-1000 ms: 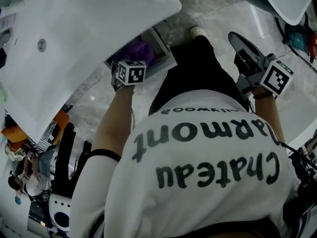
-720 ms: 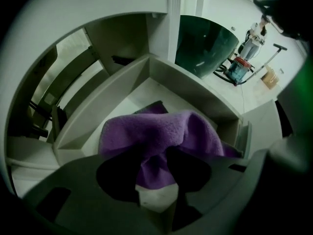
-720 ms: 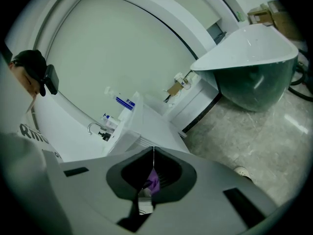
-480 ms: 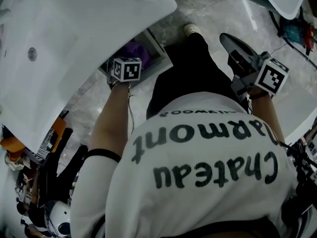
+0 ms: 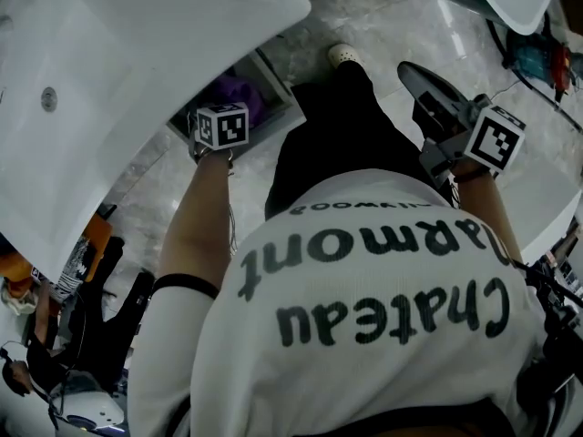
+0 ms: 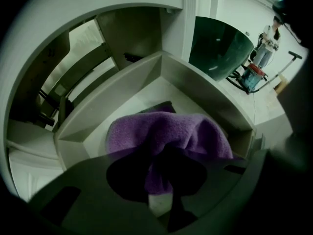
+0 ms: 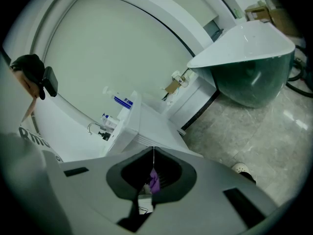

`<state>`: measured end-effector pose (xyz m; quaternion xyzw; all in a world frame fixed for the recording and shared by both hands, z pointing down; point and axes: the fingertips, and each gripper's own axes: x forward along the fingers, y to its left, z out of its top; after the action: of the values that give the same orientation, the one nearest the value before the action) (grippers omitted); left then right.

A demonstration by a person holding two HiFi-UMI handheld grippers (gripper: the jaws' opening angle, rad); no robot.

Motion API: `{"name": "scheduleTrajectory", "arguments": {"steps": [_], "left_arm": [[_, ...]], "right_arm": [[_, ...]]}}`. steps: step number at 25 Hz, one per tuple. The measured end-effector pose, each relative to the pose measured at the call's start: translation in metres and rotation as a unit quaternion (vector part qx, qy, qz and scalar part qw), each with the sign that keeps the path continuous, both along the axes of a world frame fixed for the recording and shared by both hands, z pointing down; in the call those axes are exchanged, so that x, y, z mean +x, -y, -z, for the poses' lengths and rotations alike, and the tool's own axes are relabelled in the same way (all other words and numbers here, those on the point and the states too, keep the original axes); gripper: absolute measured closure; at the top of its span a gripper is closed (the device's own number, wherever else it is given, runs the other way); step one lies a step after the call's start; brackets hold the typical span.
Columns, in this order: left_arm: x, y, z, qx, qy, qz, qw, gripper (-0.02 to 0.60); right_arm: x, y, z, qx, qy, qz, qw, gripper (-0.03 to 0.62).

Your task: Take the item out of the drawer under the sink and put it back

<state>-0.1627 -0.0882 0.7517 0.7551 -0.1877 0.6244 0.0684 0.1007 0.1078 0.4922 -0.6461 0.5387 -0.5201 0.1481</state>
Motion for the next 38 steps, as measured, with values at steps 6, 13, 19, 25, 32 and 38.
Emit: {"name": "scheduleTrajectory", "arguments": {"steps": [6,13,19,25,32,38], "left_arm": [[-0.007,0.003,0.017,0.0,-0.03,0.027,0.9992,0.538],[-0.006,-0.008,0.059,0.026,-0.081,0.003,0.9963,0.541],[0.0,-0.014,0.099,0.04,-0.132,0.019,0.9903,0.541],[0.002,-0.018,0.151,0.046,-0.211,0.08,0.973,0.541],[-0.008,-0.011,0.217,0.067,-0.306,0.151,0.9375,0.541],[-0.038,-0.021,0.261,0.069,-0.359,0.215,0.9054,0.541]], "right_arm": [[-0.01,0.009,0.006,0.017,0.003,0.024,1.0,0.582],[-0.015,0.029,0.024,0.048,0.009,0.053,0.997,0.582],[-0.025,0.052,0.05,0.081,0.004,0.092,0.992,0.582],[-0.034,0.067,0.077,0.117,-0.006,0.114,0.987,0.582],[-0.049,0.103,0.111,0.167,-0.022,0.147,0.975,0.582],[-0.068,0.122,0.14,0.203,-0.036,0.183,0.961,0.582]]}}
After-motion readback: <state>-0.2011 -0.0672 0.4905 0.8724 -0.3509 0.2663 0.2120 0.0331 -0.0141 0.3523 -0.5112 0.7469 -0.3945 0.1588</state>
